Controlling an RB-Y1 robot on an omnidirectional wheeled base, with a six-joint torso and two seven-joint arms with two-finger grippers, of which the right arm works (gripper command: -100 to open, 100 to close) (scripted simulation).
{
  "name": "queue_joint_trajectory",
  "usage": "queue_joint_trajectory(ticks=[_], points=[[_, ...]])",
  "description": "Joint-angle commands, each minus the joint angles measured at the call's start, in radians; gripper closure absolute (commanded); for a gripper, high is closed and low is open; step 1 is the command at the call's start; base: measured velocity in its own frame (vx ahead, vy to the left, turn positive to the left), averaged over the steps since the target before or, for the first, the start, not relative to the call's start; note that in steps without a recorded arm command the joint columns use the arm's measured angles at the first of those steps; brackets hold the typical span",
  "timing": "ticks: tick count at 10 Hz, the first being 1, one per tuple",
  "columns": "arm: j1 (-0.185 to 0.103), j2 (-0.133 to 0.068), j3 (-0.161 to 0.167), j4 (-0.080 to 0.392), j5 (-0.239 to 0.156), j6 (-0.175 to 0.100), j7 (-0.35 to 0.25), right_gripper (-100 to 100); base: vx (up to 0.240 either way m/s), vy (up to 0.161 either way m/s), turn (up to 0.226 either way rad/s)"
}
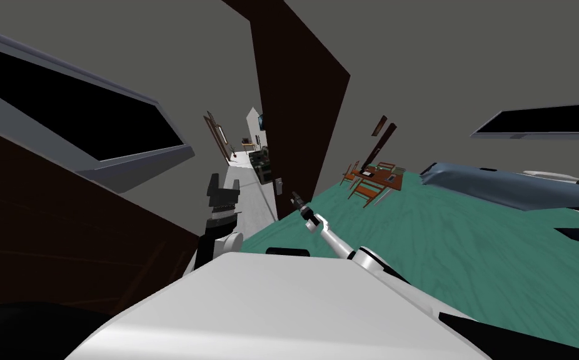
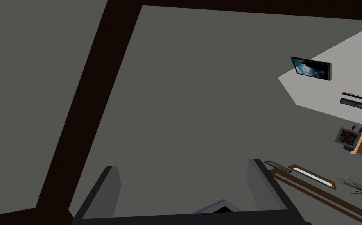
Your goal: Pull the door open
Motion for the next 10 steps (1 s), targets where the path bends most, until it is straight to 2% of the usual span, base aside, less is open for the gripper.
queue_joint_trajectory(ticks=[1,4,8,9,10], points=[[-0.020,-0.006,0.013,0.033,-0.003,-0.006,-0.011,-100,0.060,0.094,-0.051],[-0.057,-0.017,0.037,0.090,-0.008,-0.013,-0.031,-100,0.086,0.094,-0.071],[-0.108,-0.033,0.072,0.172,-0.014,-0.024,-0.058,-100,0.108,0.145,-0.068],[-0.102,-0.031,0.068,0.163,-0.014,-0.025,-0.055,-100,0.058,0.050,-0.011],[-0.107,-0.055,0.057,0.192,-0.019,-0.050,-0.072,-100,0.099,0.126,0.173]])
